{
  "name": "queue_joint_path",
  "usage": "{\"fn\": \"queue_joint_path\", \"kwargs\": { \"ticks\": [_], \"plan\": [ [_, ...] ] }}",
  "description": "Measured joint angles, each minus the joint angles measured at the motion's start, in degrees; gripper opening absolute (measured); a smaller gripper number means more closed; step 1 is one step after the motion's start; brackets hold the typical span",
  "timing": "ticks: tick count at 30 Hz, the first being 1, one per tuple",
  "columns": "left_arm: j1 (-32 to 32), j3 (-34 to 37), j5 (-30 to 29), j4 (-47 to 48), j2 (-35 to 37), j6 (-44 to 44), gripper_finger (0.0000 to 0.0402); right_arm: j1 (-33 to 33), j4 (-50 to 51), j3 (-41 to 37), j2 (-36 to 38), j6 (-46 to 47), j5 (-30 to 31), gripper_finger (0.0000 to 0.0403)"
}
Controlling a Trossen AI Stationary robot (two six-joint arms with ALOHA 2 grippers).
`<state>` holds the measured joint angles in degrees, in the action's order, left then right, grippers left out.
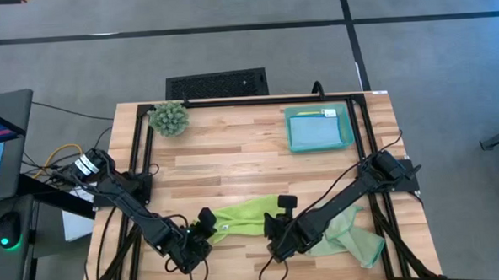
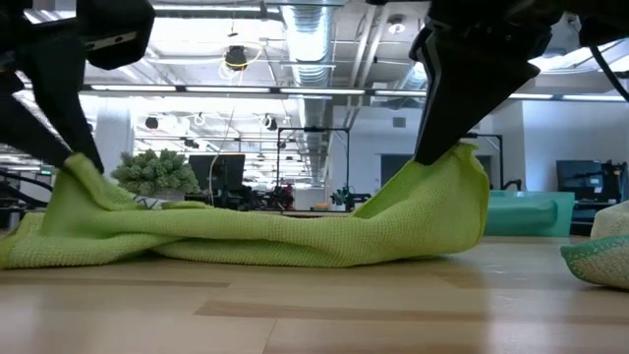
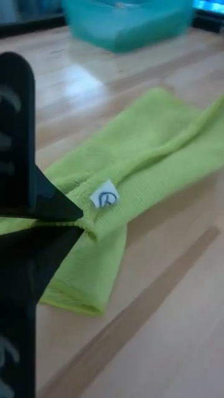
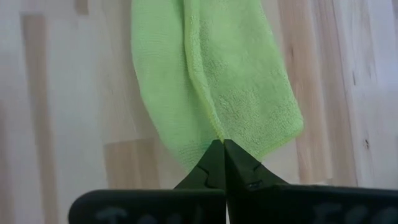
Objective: Fold microfiber towels
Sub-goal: Fold the green microfiber cloth
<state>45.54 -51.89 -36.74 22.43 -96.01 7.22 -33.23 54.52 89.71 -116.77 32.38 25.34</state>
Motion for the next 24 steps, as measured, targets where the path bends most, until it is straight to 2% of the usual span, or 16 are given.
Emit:
{"fn": "queue_joint_path", "kwargs": {
  "ticks": [4,10,14,17,21,24],
  "plan": [
    [0.02,-1.4,-2.69,3.44,2.47,-8.92,0.0002,-0.37,2.04,-0.02,3.08,0.16,0.69,0.0004],
    [1.11,-0.51,-8.55,3.22,13.96,-17.84,0.0001,-2.03,4.59,0.04,11.48,0.08,9.31,0.0003],
    [3.42,5.22,-18.95,-3.07,24.77,-23.93,0.0,-2.15,5.99,0.07,16.1,-0.43,15.4,0.0003],
    [5.83,10.65,-26.19,-12.71,33.36,-26.82,0.0,-2.36,7.23,0.07,18.42,-1.01,20.37,0.0004],
    [6.63,17.9,-32.02,-23.73,42.86,-26.06,0.0,-1.45,7.28,0.04,19.74,-6.24,29.36,0.0002],
    [4.38,23.27,-35.85,-26.1,48.91,-26.14,0.0,2.32,7.15,0.04,19.8,-11.53,32.99,0.0001]
  ]
}}
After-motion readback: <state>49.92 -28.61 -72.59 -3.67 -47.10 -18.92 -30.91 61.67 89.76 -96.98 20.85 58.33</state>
